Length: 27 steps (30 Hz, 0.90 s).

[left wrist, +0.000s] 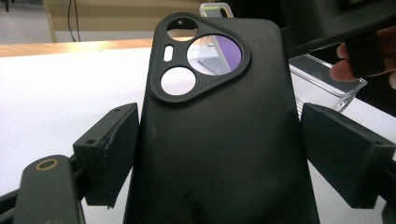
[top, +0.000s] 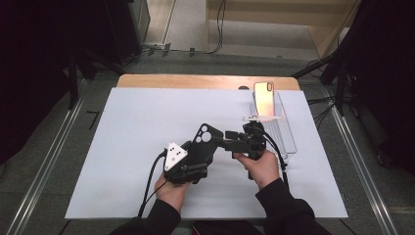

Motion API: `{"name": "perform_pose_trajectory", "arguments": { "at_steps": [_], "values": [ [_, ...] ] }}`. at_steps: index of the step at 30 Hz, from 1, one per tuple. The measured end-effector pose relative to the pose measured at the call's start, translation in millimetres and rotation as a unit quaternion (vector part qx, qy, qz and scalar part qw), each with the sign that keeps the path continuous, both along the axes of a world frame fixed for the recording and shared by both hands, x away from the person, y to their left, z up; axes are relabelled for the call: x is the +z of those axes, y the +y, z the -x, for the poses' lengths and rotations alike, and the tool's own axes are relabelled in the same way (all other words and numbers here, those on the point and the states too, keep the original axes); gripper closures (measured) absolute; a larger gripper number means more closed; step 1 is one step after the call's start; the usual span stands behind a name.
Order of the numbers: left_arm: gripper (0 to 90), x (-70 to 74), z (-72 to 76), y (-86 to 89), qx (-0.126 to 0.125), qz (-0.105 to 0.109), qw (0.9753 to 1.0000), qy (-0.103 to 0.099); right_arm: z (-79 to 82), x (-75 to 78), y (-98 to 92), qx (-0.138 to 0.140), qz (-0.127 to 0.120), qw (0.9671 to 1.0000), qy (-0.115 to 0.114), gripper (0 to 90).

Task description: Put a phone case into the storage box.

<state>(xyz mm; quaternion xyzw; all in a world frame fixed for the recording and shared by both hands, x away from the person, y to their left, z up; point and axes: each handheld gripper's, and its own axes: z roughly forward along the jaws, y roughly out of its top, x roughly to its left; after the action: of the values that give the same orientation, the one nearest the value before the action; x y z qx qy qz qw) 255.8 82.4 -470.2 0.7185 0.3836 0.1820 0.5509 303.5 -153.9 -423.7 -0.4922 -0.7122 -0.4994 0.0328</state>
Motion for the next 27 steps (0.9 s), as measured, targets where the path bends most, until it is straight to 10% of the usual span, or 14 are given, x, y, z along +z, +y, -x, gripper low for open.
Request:
{"name": "perform_pose_trajectory", "arguments": {
  "at_steps": [15,27],
  "values": [
    [14.3,3.6,4.5,-2.4,-0.009,0.033,0.9992,0.018,-13.2,-0.6,5.9,0.003,-0.056,0.9956,0.075,66.0],
    [14.1,5.0,5.8,-3.5,-0.021,0.037,0.999,0.014,-8.2,6.7,3.2,0.022,-0.095,0.9929,0.069,76.9]
  ]
}}
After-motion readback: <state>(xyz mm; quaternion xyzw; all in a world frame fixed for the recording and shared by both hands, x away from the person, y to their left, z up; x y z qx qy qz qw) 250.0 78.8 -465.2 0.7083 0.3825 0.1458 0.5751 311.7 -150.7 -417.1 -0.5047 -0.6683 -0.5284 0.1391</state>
